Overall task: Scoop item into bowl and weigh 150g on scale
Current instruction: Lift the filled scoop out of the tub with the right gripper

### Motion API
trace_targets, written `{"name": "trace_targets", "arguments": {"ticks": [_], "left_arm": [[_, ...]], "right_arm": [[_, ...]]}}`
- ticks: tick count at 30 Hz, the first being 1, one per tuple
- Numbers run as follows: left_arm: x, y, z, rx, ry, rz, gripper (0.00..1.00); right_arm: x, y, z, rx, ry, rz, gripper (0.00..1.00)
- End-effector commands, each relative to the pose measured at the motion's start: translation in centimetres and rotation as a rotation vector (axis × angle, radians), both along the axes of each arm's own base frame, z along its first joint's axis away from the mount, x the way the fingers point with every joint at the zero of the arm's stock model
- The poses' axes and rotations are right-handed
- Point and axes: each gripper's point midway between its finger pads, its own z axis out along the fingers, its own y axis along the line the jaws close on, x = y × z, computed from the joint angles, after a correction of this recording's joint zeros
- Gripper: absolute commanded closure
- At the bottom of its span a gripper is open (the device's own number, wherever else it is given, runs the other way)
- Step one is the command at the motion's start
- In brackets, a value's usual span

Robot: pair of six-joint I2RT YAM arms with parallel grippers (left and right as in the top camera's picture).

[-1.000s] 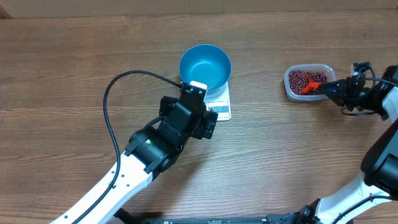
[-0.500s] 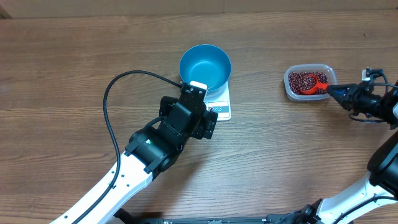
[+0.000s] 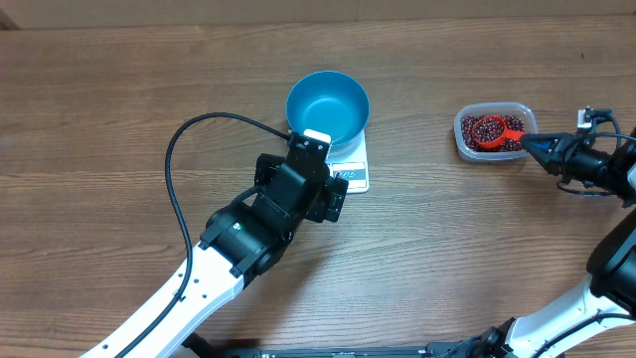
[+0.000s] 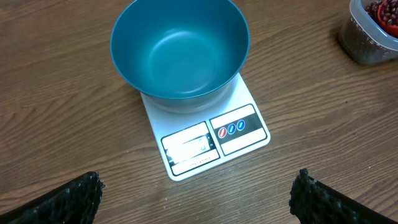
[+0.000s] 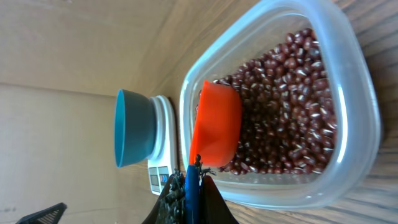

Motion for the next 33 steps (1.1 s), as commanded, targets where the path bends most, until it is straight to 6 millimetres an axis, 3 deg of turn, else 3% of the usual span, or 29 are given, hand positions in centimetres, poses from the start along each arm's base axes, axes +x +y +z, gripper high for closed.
{"name": "trace_targets", "arguments": {"ticks": [1, 16, 26, 33], "left_arm": [[0.1, 0.2, -0.5, 0.009, 0.007, 0.021, 0.0], [0.1, 0.2, -0.5, 0.009, 0.007, 0.021, 0.01], [0.1, 0.3, -0.5, 0.009, 0.006, 0.021, 0.0], [0.1, 0.2, -0.5, 0.009, 0.007, 0.021, 0.01]], "right_arm": [[0.1, 0.6, 0.8, 0.059, -0.051, 0.016, 0.96], [0.3, 1.1, 2.4, 0.137, -0.113, 0.027, 0.96], [0.2, 1.8, 6.3, 0.326, -0.235, 0.048, 0.96], [0.2, 1.9, 6.9, 0.408, -0.187, 0.037, 0.96]]}}
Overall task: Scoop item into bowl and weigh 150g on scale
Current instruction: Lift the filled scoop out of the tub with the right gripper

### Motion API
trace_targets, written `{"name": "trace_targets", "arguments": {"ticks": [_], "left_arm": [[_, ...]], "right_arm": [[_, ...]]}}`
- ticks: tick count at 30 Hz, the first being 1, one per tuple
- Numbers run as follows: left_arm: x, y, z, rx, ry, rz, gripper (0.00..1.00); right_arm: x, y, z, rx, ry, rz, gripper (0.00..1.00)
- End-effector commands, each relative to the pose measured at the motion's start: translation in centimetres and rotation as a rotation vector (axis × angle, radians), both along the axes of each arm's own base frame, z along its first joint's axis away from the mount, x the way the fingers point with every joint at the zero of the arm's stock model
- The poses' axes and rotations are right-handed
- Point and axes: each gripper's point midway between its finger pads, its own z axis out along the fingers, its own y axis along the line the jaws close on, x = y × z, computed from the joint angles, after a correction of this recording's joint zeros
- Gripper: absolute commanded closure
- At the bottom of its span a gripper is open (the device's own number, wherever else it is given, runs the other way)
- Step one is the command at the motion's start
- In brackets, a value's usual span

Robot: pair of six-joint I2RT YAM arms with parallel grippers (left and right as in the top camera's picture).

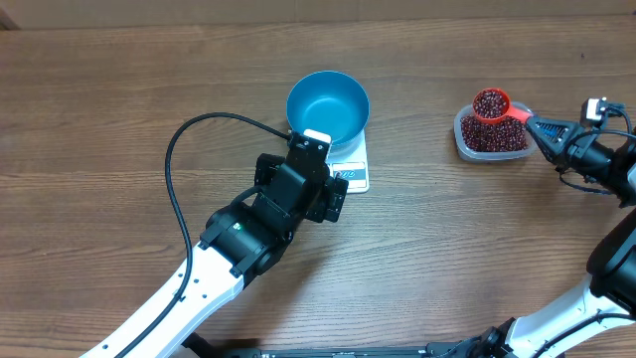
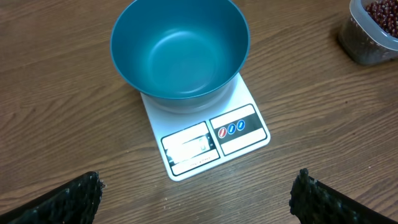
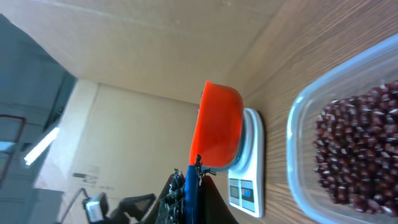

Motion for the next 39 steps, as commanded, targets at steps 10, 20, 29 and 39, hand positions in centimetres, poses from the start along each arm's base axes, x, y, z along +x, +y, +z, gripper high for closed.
{"name": "trace_targets", "arguments": {"ticks": [10, 20, 29, 39], "left_arm": [[0.1, 0.3, -0.5, 0.009, 0.007, 0.021, 0.01], [0.1, 0.3, -0.5, 0.009, 0.007, 0.021, 0.0], [0.1, 0.3, -0.5, 0.01, 0.007, 0.021, 0.0], [0.1, 0.3, -0.5, 0.01, 0.007, 0.021, 0.0]], "right_arm": [[0.0, 1.4, 0.8, 0.116, 0.039, 0.038, 0.96], [0.6, 5.2, 0.8, 0.112, 0.041, 0.135, 0.96], [1.0, 9.9, 0.9, 0.083, 0.003, 0.258, 0.96], [1.6, 12.6, 2.0, 0.061, -0.026, 0.332, 0.96]]}}
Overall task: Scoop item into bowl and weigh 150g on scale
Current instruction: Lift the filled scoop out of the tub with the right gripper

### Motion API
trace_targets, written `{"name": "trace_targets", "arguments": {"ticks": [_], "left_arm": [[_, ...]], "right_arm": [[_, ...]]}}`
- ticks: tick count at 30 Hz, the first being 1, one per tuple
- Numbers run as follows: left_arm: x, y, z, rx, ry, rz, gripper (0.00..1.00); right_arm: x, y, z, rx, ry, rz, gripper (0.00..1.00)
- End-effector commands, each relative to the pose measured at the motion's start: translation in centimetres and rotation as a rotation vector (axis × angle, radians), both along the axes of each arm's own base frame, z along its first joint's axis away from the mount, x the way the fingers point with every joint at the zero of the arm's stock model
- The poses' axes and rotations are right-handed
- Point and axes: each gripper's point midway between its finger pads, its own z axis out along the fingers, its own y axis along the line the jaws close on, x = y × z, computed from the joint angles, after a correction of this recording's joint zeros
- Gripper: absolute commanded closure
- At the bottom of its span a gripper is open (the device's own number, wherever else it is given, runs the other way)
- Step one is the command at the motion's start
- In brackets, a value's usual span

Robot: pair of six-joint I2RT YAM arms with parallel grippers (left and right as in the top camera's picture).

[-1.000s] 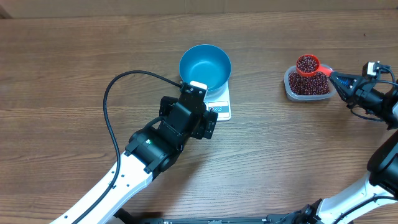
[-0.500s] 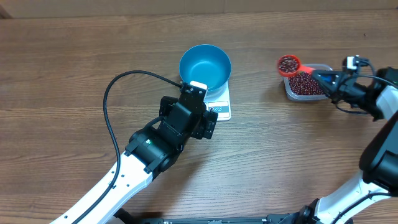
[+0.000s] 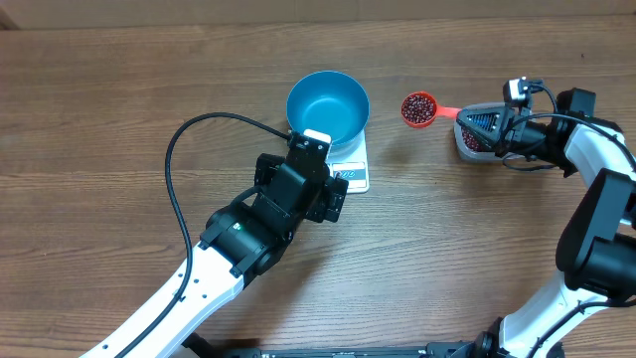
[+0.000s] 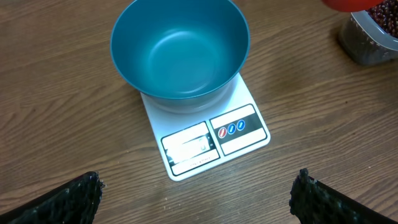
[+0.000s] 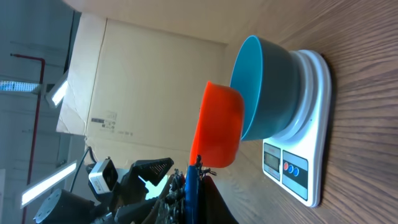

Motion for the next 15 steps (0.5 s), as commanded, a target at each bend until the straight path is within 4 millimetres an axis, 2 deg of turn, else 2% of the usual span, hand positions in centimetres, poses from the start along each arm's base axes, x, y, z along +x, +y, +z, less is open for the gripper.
{"name": "trace_targets", "arguments": {"ticks": [1, 7, 15], "left_arm": [[0.1, 0.3, -0.5, 0.009, 0.006, 0.021, 0.0], [0.1, 0.3, -0.5, 0.009, 0.006, 0.021, 0.01], [0.1, 0.3, -0.5, 0.009, 0.007, 0.021, 0.0]], "right_arm": [[0.7, 0.5, 1.6, 0.028, -0.044, 0.027, 0.96], [1.7, 1.7, 1.4, -0.012, 0.009, 0.047, 0.96], [3.2, 4.8, 1.3, -0.052, 0.029, 0.096, 0.96]]}}
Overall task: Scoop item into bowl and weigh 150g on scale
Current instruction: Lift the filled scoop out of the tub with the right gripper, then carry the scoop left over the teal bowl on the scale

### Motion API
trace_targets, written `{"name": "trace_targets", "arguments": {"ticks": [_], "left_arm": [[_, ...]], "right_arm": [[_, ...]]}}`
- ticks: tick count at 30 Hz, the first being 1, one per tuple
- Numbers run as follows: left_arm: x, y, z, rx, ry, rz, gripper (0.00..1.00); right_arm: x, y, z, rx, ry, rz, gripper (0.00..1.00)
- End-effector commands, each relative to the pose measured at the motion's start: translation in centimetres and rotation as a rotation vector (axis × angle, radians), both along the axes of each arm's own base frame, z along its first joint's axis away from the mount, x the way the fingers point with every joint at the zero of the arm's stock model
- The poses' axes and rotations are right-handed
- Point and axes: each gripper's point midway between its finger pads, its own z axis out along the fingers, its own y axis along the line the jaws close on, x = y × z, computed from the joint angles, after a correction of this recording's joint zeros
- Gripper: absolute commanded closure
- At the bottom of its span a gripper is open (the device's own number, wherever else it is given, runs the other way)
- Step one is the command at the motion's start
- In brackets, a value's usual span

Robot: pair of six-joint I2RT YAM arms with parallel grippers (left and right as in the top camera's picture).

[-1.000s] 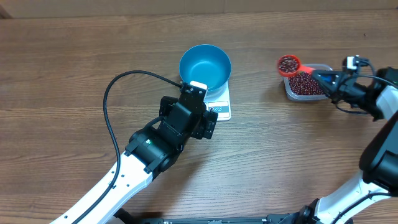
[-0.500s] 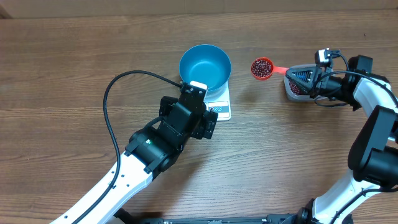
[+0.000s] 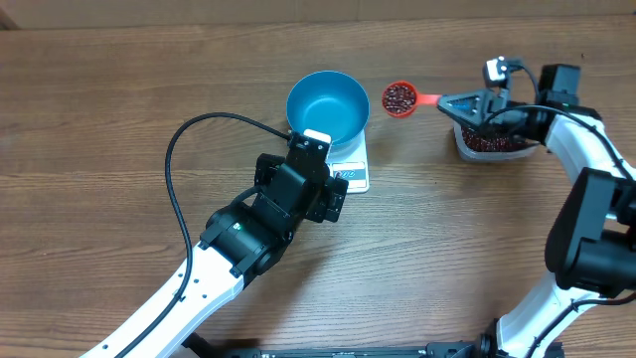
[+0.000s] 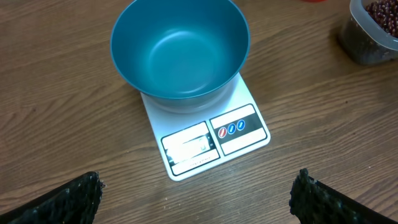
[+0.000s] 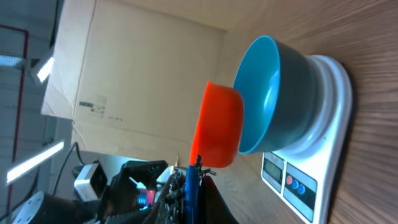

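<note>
An empty blue bowl [image 3: 328, 105] [image 4: 180, 53] stands on a white kitchen scale [image 3: 351, 174] [image 4: 211, 140]. My right gripper [image 3: 452, 101] [image 5: 191, 171] is shut on the handle of an orange scoop [image 3: 401, 97] [image 5: 217, 124] filled with red beans, held in the air just right of the bowl. The clear tub of red beans [image 3: 492, 142] [image 4: 372, 31] sits under the right arm. My left gripper [image 3: 333, 194] [image 4: 193, 193] is open near the scale's front, nothing between its fingers.
A black cable [image 3: 179, 149] loops across the wooden table [image 3: 119, 80] left of the left arm. A cardboard wall [image 5: 143, 74] runs behind the table.
The right gripper has carried the loaded scoop further left, from midway between tub and bowl to just beside the bowl's right rim. The left arm is unchanged.
The scoop was first down in the tub among the beans. Then it was lifted, full, above the tub's back edge. Later it was out over the table between tub and bowl, and now it hangs next to the bowl. The left arm stayed put throughout.
</note>
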Motion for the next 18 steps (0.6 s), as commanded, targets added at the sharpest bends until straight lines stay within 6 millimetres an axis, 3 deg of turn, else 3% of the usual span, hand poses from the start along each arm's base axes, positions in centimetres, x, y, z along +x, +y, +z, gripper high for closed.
{"name": "trace_targets", "arguments": {"ticks": [1, 13, 18], "left_arm": [[0.1, 0.2, -0.5, 0.009, 0.007, 0.021, 0.0], [0.1, 0.2, -0.5, 0.009, 0.007, 0.021, 0.0], [0.1, 0.2, -0.5, 0.009, 0.007, 0.021, 0.01]], "right_arm": [[0.8, 1.6, 0.4, 0.004, 0.069, 0.021, 0.96], [1.6, 6.9, 0.9, -0.042, 0.013, 0.093, 0.96], [1.9, 8.4, 0.2, -0.093, 0.001, 0.083, 0.96]]}}
